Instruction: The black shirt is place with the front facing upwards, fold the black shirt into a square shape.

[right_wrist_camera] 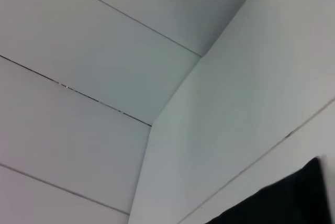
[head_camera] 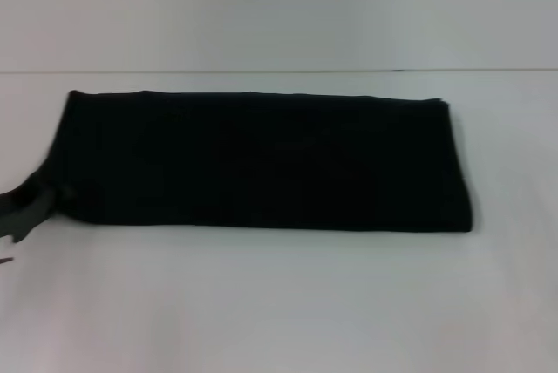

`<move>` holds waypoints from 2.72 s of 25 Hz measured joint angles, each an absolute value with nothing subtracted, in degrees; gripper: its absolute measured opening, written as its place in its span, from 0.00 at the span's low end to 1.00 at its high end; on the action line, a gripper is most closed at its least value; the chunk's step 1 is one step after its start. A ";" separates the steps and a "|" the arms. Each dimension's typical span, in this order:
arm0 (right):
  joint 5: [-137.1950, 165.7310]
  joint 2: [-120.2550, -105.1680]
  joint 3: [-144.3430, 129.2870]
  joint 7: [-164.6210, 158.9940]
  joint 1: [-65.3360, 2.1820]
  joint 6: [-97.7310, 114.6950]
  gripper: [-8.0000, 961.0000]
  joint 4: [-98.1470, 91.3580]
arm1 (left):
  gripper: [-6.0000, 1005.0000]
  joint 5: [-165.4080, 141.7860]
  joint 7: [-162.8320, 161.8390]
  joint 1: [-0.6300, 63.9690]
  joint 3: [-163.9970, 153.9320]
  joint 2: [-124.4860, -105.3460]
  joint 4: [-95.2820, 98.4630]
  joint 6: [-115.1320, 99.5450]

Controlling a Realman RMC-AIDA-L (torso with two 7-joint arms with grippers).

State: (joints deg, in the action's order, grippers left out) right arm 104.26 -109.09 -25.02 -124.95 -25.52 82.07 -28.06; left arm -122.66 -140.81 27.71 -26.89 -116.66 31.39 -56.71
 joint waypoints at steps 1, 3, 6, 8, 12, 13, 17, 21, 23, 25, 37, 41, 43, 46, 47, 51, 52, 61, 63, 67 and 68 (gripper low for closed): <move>104.24 -109.13 -24.99 -124.97 -25.54 82.07 0.86 -28.05 | 0.04 -122.65 -140.70 27.05 -26.15 -116.97 31.97 -56.38; 104.23 -109.20 -24.89 -124.98 -25.57 82.06 0.86 -28.00 | 0.04 -122.64 -140.27 25.76 -24.09 -117.73 33.25 -56.06; 104.29 -109.23 -24.59 -124.98 -25.53 82.01 0.86 -27.95 | 0.04 -122.63 -140.01 24.89 -21.88 -118.17 34.19 -56.19; 104.39 -109.24 -24.51 -124.98 -25.41 81.99 0.86 -27.92 | 0.04 -122.62 -140.00 24.90 -21.26 -118.20 34.25 -57.18; 104.62 -109.32 -24.54 -124.76 -25.15 82.17 0.86 -27.47 | 0.04 -121.97 -139.73 26.45 -21.20 -118.21 34.60 -62.15; 104.63 -109.32 -24.56 -124.67 -25.10 82.30 0.86 -27.31 | 0.04 -121.43 -139.67 26.88 -21.20 -118.21 34.65 -63.38; 104.65 -109.26 -24.66 -124.29 -24.99 82.64 0.86 -27.19 | 0.04 -118.40 -139.80 30.40 -21.65 -118.41 36.19 -69.92; 104.68 -109.18 -24.83 -124.14 -25.05 82.10 0.86 -27.19 | 0.04 -118.11 -140.83 35.16 -23.87 -119.53 37.74 -72.62; 104.69 -109.17 -24.92 -124.13 -25.18 82.11 0.86 -27.19 | 0.04 -118.10 -141.21 37.40 -25.93 -120.18 38.02 -72.95; 104.68 -109.20 -25.03 -124.12 -25.38 82.27 0.86 -27.20 | 0.04 -118.09 -141.52 40.86 -29.11 -121.35 38.22 -72.68; 104.85 -109.69 -25.28 -122.75 -26.27 81.17 0.86 -25.92 | 0.04 -113.46 -139.11 56.45 -57.57 -124.62 28.16 -55.43; 104.86 -109.65 -25.32 -122.73 -26.23 81.12 0.86 -25.90 | 0.04 -112.81 -137.27 58.31 -69.77 -124.68 27.31 -52.26; 104.86 -109.57 -25.32 -122.76 -26.11 81.07 0.86 -25.89 | 0.04 -111.54 -132.86 57.87 -75.16 -124.65 29.64 -54.83; 104.86 -109.49 -25.31 -122.86 -26.04 80.71 0.86 -25.86 | 0.13 -110.83 -125.96 56.29 -79.56 -124.56 34.07 -60.15; 104.86 -109.45 -25.31 -122.93 -26.03 80.60 0.86 -25.86 | 0.16 -110.87 -123.80 55.40 -81.27 -124.49 35.96 -62.23; 104.85 -109.23 -25.32 -123.13 -26.14 80.39 0.86 -25.84 | 0.25 -111.48 -121.82 52.01 -83.64 -123.98 40.32 -66.77; 104.85 -109.17 -25.35 -123.18 -26.18 80.40 0.86 -25.84 | 0.27 -111.54 -122.40 50.90 -82.15 -123.84 40.99 -67.21; 114.71 -106.81 -30.42 -128.32 -31.43 80.43 0.84 -26.53 | 0.46 -108.39 -131.01 39.08 -46.21 -121.34 42.13 -82.28; 119.06 -105.91 -31.49 -130.76 -34.37 80.77 0.83 -27.00 | 0.52 -107.80 -131.89 37.52 -41.42 -119.92 41.72 -85.87; 127.03 -105.21 -36.06 -137.48 -40.88 81.76 0.83 -30.85 | 0.58 -107.56 -133.27 34.89 -37.08 -117.38 41.48 -89.61; 129.44 -105.30 -38.03 -139.46 -42.86 81.79 0.82 -32.36 | 0.57 -107.56 -133.41 34.34 -36.63 -116.94 41.47 -89.91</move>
